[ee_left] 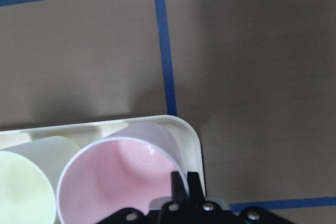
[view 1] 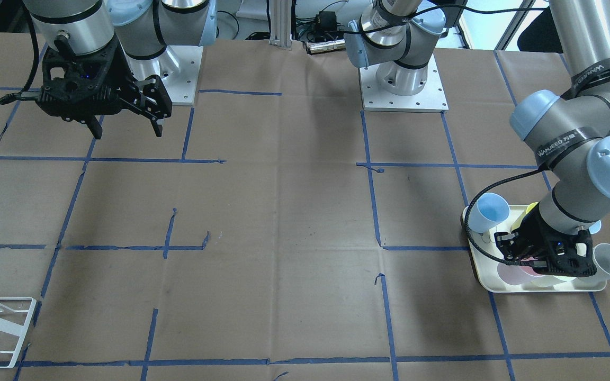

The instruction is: Transfer IKEA cup to right arm and place on rack

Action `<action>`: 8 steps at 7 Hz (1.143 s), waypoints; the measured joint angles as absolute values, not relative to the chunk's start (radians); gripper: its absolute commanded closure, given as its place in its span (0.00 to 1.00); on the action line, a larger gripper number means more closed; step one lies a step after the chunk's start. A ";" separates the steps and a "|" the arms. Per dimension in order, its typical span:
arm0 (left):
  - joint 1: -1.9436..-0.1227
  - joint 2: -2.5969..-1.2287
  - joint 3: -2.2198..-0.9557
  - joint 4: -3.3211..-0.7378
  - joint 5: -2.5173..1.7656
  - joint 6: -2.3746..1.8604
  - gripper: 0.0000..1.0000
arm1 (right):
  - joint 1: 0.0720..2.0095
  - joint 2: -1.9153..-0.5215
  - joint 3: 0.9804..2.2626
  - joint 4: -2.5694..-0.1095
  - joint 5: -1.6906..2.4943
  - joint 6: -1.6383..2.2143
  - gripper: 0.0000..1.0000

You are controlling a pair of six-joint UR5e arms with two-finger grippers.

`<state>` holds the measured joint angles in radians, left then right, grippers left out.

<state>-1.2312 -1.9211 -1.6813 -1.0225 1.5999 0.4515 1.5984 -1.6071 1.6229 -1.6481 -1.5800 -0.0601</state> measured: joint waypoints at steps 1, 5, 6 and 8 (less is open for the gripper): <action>-1.234 -1.901 -1.664 -1.048 1.583 0.449 1.00 | 1.598 -1.607 1.623 -1.649 -1.580 -0.060 0.00; -1.251 -1.868 -1.410 -1.390 1.494 0.432 1.00 | 1.598 -1.608 1.623 -1.655 -1.579 -0.061 0.00; -1.272 -1.857 -1.391 -1.426 1.434 0.431 1.00 | 1.598 -1.608 1.623 -1.657 -1.579 -0.061 0.00; -1.324 -1.841 -1.393 -1.372 1.306 0.465 1.00 | 1.597 -1.607 1.623 -1.660 -1.578 -0.061 0.00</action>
